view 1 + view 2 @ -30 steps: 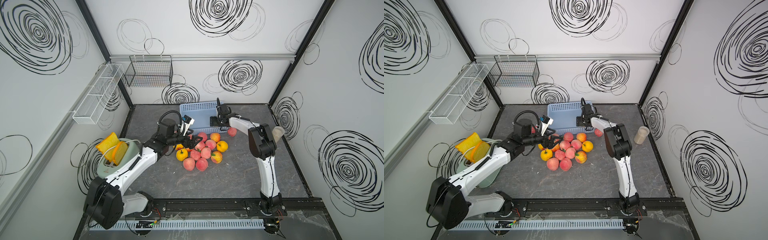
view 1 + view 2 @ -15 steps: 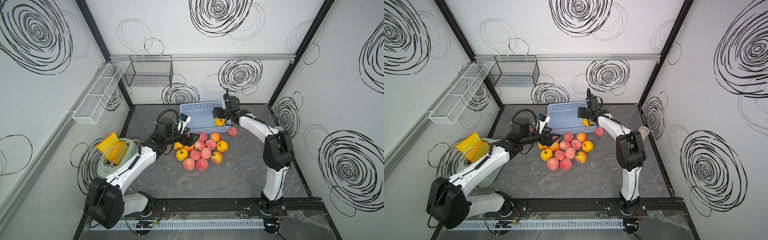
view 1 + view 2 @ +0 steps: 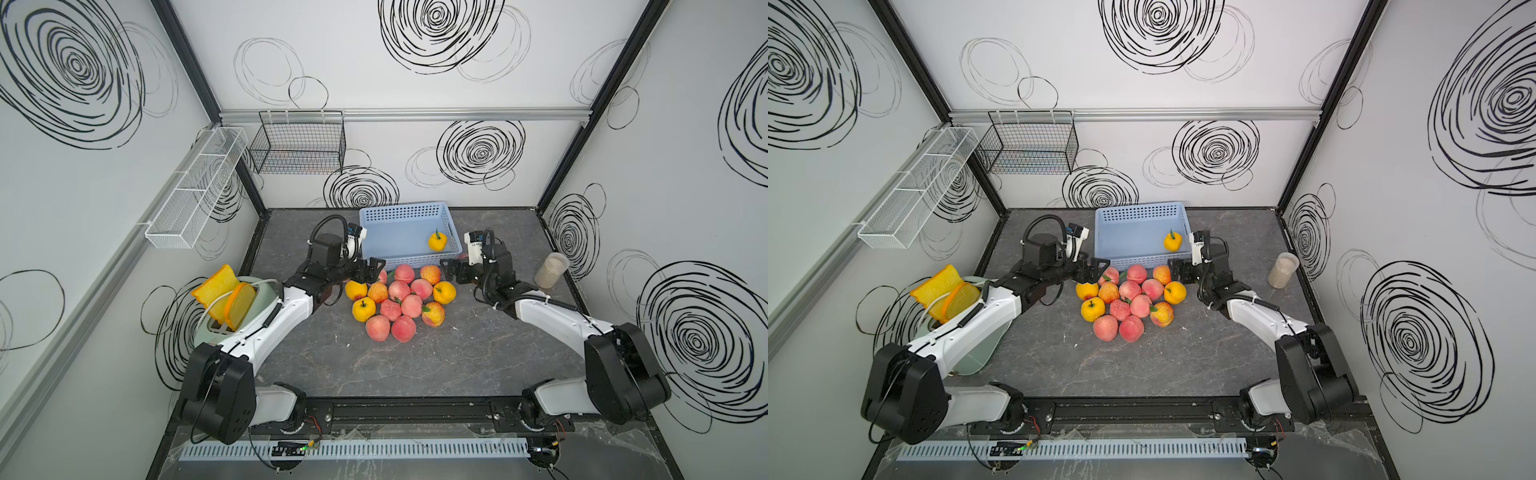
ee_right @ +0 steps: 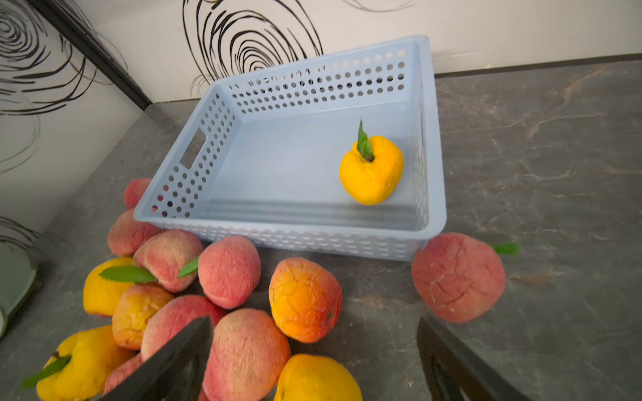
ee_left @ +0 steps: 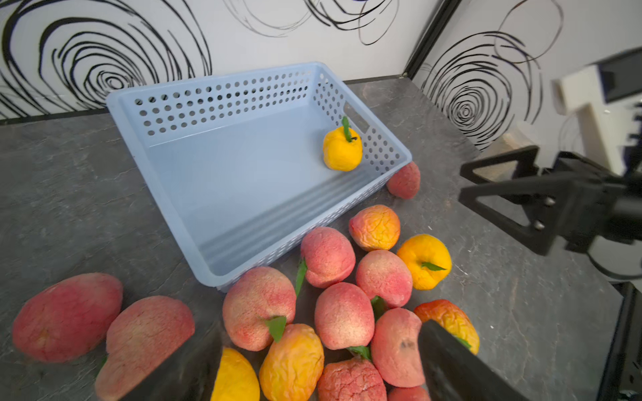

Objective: Put the peaches into the basket
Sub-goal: Place the peach in the basket, then pick up the peach from the center of the board.

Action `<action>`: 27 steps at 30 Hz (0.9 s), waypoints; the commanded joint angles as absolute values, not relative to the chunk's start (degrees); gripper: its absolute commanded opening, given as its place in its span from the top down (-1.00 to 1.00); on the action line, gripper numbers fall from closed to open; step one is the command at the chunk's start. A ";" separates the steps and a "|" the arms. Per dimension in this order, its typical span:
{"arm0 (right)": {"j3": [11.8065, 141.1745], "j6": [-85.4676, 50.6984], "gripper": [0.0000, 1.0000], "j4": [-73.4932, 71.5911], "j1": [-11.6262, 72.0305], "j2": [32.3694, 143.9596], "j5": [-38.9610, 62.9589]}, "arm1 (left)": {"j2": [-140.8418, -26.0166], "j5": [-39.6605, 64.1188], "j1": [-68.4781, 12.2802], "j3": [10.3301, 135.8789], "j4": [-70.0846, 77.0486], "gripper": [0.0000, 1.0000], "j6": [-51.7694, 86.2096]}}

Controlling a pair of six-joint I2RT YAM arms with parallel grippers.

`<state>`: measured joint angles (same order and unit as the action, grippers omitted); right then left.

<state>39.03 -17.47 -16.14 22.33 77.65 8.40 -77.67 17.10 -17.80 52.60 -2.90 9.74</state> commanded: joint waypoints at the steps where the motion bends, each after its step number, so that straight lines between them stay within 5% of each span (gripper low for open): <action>1: 33.01 -16.50 -0.90 -26.69 22.83 73.25 12.13 | -80.63 7.66 -16.12 56.31 -5.84 -0.83 14.66; 13: 18.50 -11.33 -0.87 -42.83 31.91 67.60 18.12 | -90.85 0.48 -11.09 63.50 -14.65 -0.81 20.20; 27: 20.04 -4.60 -0.85 -42.36 41.03 67.85 17.40 | -103.51 -2.16 -5.54 73.84 -17.84 -0.77 22.57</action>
<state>19.25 -7.14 -39.88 40.40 68.40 16.84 -101.65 -0.93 -5.91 70.94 -17.08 21.26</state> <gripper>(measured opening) 0.924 0.885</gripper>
